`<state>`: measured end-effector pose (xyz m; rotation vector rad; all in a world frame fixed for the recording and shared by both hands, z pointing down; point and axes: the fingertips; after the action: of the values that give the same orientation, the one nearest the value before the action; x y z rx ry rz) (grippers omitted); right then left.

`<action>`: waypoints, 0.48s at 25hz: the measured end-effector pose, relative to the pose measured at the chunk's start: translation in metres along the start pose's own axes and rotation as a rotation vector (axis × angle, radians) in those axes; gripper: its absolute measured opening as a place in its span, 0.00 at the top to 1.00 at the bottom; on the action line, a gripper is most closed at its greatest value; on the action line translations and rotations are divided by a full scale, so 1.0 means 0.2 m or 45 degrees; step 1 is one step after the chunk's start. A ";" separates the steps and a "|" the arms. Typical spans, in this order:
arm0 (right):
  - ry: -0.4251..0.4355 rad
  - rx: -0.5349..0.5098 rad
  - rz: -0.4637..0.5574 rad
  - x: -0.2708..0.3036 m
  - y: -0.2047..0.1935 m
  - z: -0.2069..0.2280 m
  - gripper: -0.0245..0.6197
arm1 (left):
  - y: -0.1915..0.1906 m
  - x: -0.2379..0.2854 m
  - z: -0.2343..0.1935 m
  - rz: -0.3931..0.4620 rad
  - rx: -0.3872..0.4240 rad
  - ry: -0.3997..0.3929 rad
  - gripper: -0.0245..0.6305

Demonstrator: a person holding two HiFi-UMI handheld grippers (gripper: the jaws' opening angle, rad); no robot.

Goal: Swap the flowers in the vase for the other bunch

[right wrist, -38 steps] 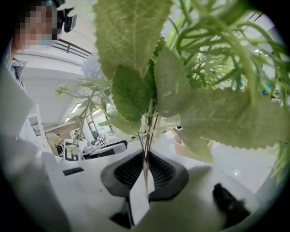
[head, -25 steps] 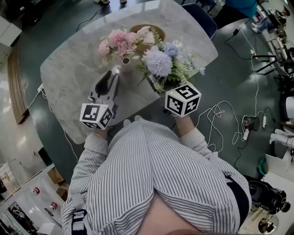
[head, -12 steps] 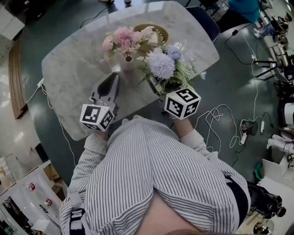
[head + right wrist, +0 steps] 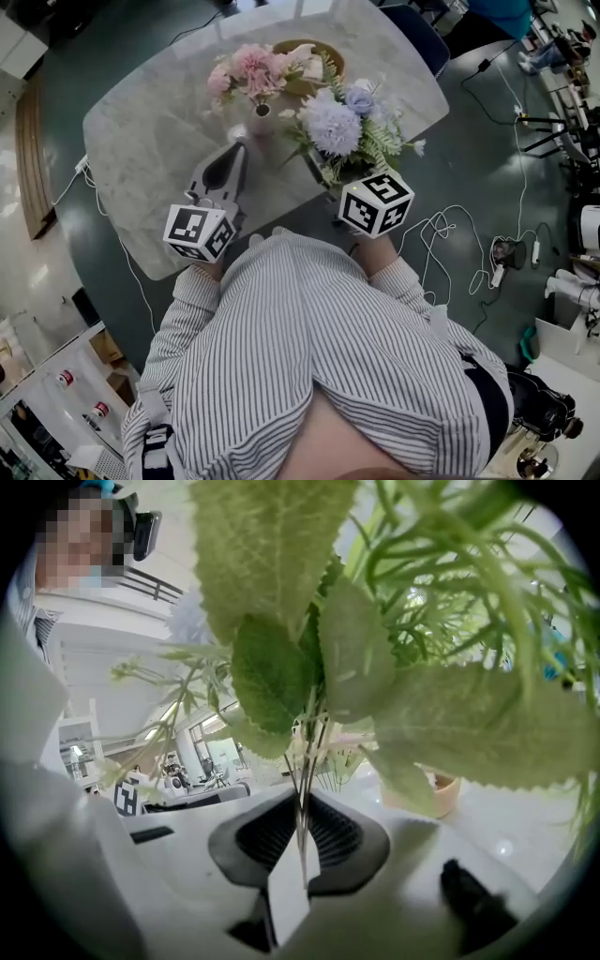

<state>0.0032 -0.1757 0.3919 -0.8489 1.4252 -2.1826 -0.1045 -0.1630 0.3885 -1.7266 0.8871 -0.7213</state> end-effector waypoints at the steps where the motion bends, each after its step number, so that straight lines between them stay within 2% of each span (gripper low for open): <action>1: 0.002 -0.002 -0.003 0.00 0.00 0.00 0.90 | 0.00 0.00 0.00 -0.001 -0.001 -0.001 0.95; 12: 0.086 -0.071 -0.048 -0.03 0.00 -0.04 0.90 | 0.00 -0.01 0.06 0.000 0.004 -0.047 0.95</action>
<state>0.0035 -0.1669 0.3871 -0.8352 1.5202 -2.2286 -0.0959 -0.1550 0.3857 -1.7320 0.8602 -0.6889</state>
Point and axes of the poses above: the fingertips, and each gripper's own axes: x forward along the fingers, z to its right, y out of its top, and after that the axes turned 2 degrees about -x, right-handed
